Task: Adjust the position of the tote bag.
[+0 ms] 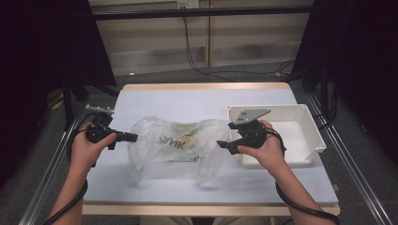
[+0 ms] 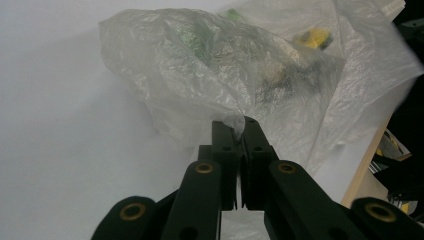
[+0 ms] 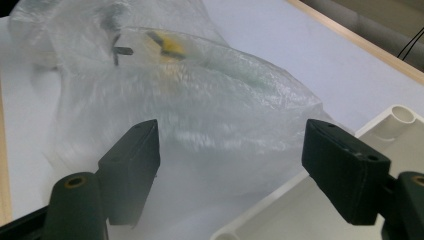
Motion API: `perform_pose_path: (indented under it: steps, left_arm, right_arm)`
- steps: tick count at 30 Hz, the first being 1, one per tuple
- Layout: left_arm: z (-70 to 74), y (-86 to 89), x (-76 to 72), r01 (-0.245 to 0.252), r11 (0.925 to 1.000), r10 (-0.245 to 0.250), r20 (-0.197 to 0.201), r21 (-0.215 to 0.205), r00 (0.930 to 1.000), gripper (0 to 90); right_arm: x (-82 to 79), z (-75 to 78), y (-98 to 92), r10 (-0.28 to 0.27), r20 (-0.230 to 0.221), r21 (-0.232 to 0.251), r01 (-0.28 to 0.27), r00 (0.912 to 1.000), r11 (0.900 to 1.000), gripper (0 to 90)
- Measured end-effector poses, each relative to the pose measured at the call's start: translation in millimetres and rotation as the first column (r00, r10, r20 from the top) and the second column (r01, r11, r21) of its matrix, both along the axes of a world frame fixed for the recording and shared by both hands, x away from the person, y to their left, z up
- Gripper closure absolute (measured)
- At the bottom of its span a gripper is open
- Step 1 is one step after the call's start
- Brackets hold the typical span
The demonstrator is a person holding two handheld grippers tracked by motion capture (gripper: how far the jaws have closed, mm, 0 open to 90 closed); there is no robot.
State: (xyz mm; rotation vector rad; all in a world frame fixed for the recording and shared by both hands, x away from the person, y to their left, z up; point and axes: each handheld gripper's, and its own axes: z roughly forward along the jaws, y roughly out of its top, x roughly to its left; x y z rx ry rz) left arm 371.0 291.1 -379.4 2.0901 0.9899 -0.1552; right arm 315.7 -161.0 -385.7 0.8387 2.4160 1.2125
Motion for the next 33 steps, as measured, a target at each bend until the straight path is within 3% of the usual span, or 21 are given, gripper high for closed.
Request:
perform_pose_path:
  steps: [6,8,14,24,27,33]
  left_arm:
    - [-2.9,2.5,-11.4,0.001,0.9996,-0.001,0.011,0.027,0.9999,85.7]
    - [-4.3,2.8,-13.6,-0.011,0.9998,0.011,0.010,0.016,0.9999,85.5]
    - [-4.2,1.7,-12.0,-0.037,0.9989,0.036,0.033,0.029,0.9988,82.1]
    - [-0.9,-4.8,-11.1,-0.023,0.9990,0.022,0.010,0.039,0.9997,85.1]
    - [-0.2,-4.5,-12.2,-0.020,0.9991,0.020,0.014,0.038,0.9997,85.3]
    - [1.4,-2.4,-8.8,-0.032,0.9992,0.032,0.012,0.024,0.9994,86.0]
  right_arm:
    - [5.9,-7.2,-6.7,-0.015,-0.019,-0.009,0.015,0.9997,1.000,24.4]
    - [7.3,-8.4,-9.3,-0.020,-0.023,-0.009,0.020,0.9995,1.000,24.3]
    - [6.8,-3.9,-14.0,-0.018,-0.020,0.009,0.018,0.9996,1.000,22.7]
    - [6.8,2.0,-1.9,0.043,-0.020,0.012,-0.043,0.9989,0.999,21.9]
    - [8.8,3.0,1.8,0.066,-0.012,0.035,-0.065,0.9978,0.997,31.1]
    - [13.2,-1.9,9.4,0.127,-0.021,0.018,-0.127,0.9916,0.992,66.3]
